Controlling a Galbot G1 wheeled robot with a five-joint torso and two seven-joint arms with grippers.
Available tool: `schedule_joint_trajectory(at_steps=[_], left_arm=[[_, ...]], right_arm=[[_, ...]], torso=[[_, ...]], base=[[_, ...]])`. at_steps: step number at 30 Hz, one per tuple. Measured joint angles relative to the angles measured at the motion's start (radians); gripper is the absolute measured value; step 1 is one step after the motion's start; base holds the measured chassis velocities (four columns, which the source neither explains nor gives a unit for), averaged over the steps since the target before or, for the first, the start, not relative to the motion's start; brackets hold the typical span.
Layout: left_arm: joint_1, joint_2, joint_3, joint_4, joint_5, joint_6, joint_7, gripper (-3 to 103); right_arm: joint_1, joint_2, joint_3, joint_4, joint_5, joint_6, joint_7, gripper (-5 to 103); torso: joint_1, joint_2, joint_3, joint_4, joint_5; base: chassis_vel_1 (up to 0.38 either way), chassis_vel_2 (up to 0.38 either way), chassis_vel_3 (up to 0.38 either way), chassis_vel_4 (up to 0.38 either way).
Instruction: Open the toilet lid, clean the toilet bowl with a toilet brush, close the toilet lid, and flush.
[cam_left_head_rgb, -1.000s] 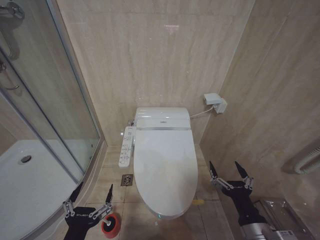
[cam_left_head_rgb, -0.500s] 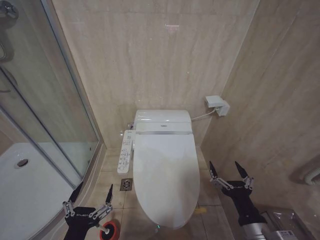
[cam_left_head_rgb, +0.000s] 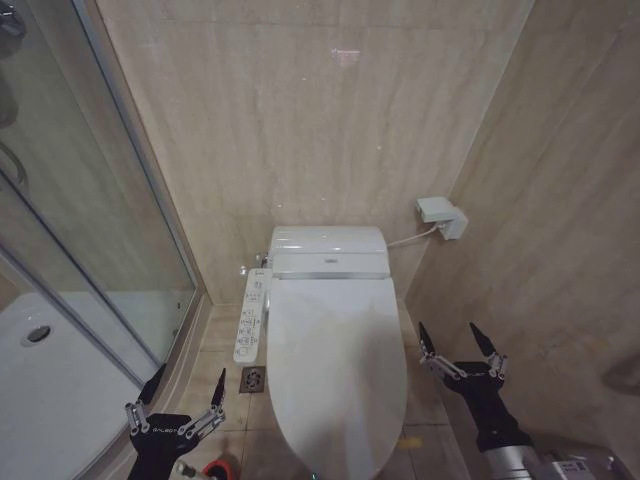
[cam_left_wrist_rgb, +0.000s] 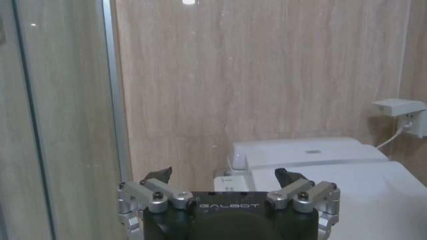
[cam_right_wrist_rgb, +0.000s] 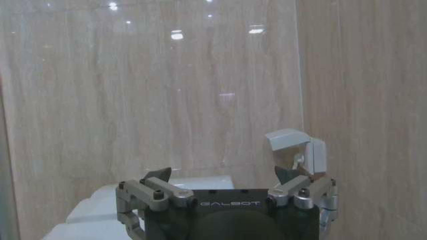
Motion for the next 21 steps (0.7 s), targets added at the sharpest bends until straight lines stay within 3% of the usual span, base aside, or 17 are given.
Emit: schedule_joint_trajectory(at_steps=[21], left_arm=[[0.0, 0.0, 0.0, 0.0, 0.0, 0.0, 0.0, 100]], right_arm=[[0.0, 0.0, 0.0, 0.0, 0.0, 0.0, 0.0, 100]], torso=[[0.0, 0.0, 0.0, -0.0001, 0.0]], base=[[-0.013, 0.01, 0.009, -0.012]])
